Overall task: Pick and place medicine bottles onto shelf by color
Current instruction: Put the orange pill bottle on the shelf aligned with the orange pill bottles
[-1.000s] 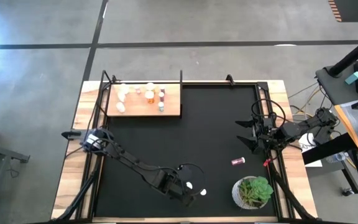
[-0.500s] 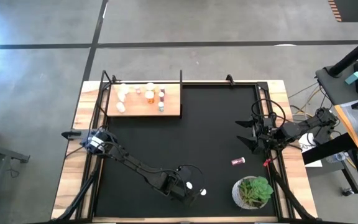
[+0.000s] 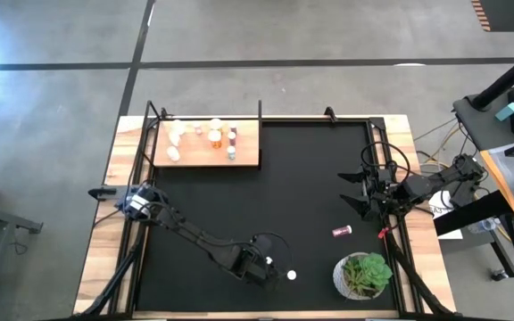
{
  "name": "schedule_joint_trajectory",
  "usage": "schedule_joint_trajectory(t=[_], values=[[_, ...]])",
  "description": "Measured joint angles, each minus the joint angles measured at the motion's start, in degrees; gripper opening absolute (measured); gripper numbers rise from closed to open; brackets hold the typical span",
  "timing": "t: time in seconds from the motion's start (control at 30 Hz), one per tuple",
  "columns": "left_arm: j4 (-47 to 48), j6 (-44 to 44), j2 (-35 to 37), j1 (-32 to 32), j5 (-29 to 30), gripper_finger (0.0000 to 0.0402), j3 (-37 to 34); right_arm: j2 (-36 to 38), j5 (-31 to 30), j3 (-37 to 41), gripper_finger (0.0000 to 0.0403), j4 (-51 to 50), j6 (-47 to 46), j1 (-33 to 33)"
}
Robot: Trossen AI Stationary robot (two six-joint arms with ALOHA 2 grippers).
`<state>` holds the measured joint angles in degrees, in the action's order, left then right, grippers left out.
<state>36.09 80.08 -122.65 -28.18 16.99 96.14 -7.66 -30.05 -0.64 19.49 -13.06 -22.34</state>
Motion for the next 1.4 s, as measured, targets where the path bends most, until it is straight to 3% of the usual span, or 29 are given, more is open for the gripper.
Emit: schedule_joint_trajectory(t=[0.27,0.67,0.87,1.03,1.4], values=[[0.5,0.8,1.2,1.4,0.0,0.0175,0.0,0.0,0.0,0.0,0.0384,0.0,0.0,0.0],[13.9,3.1,7.3,7.7,0.0,0.0187,0.0,0.0,0.0,0.0,0.0384,0.0,0.0,0.0],[25.0,1.9,12.5,13.6,1.6,0.0189,0.0,0.0,0.0,0.0,0.0384,0.0,0.0,0.0],[34.1,1.4,15.3,19.1,8.9,0.0189,0.0,0.0,0.0,0.0,0.0384,0.0,0.0,0.0],[46.2,-14.8,20.2,36.2,8.9,0.0189,-0.8,0.0,0.0,0.0,0.0384,0.0,0.0,0.0]])
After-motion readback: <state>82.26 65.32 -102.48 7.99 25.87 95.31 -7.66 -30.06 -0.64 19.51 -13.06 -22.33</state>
